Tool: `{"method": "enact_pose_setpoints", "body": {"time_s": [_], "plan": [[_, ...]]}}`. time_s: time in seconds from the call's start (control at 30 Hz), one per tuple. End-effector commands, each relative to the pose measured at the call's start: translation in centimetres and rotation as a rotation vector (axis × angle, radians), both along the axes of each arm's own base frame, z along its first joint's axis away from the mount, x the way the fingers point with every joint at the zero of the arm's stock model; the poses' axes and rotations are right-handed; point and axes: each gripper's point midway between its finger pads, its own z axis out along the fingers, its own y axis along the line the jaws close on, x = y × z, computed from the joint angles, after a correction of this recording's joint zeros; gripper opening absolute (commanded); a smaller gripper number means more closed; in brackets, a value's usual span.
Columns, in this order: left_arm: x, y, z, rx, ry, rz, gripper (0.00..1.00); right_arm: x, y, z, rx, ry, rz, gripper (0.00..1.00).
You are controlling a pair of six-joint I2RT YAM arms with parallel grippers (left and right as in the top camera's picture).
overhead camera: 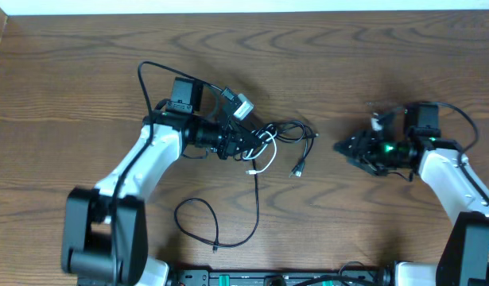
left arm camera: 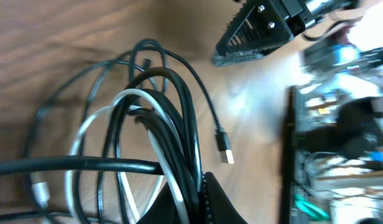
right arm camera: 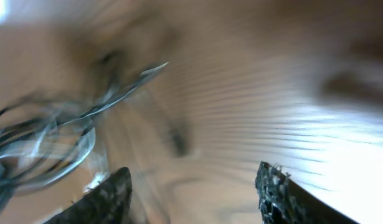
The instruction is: Untangle cables
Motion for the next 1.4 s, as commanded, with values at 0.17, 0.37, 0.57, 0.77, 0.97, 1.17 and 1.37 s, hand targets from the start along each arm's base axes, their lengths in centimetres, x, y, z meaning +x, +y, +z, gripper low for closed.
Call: {"method": "enact_pose_setpoints", "body": {"time_s": [0.17, 0.37, 0.57, 0.77, 0.97, 1.17, 1.37], "plan": [[-0.9, -1.5, 1.3, -0.363, 0.115, -0.144, 0.08, -1.9, 8.3, 4.5, 0.235, -0.219, 0.354, 0.60], [-0.2, -1.6, 1.1, -0.369, 0.181, -0.123, 0.08, -2.1, 11.2, 3.9, 0.155, -0.309, 0.459, 0.67], [1.7, -1.4, 1.8, -0.360, 0.366, -0.038, 0.07, -2.2, 12.9, 5.2, 0.201, -0.387, 0.516, 0.61], [3.2, -1.2, 2.4, -0.340, 0.556, 0.052, 0.07, -1.7, 15.9, 7.2, 0.221, -0.590, 0.617, 0.53], [3.4, -1.2, 2.5, -0.336, 0.621, 0.072, 0.08, -0.3, 16.4, 6.0, 0.097, -0.571, 0.532, 0.40], [3.4, -1.2, 2.5, -0.332, 0.655, 0.083, 0.08, 0.5, 17.6, 5.8, 0.020, -0.603, 0.484, 0.42], [3.4, -1.2, 2.5, -0.329, 0.687, 0.091, 0.07, 1.2, 17.9, 5.2, -0.048, -0.573, 0.393, 0.42]]}}
